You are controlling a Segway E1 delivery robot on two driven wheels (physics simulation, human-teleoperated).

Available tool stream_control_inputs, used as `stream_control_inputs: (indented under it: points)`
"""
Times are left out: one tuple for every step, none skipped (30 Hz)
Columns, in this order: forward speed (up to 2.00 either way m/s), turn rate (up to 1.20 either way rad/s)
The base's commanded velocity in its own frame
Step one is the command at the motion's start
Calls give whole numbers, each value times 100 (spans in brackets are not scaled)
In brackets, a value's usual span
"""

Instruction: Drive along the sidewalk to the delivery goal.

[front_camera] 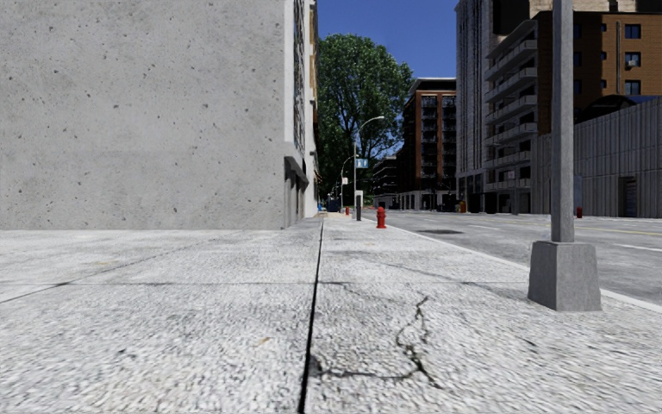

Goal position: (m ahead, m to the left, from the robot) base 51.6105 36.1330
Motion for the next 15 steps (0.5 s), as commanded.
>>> stream_control_inputs:
  points:
    - [200, 0]
    - [200, 0]
    - [200, 0]
    - [200, 0]
    - [200, 0]
    - [200, 0]
    - [200, 0]
    - [200, 0]
    - [200, 0]
    - [200, 0]
    - [200, 0]
    - [200, 0]
    - [200, 0]
    - [200, 0]
    - [200, 0]
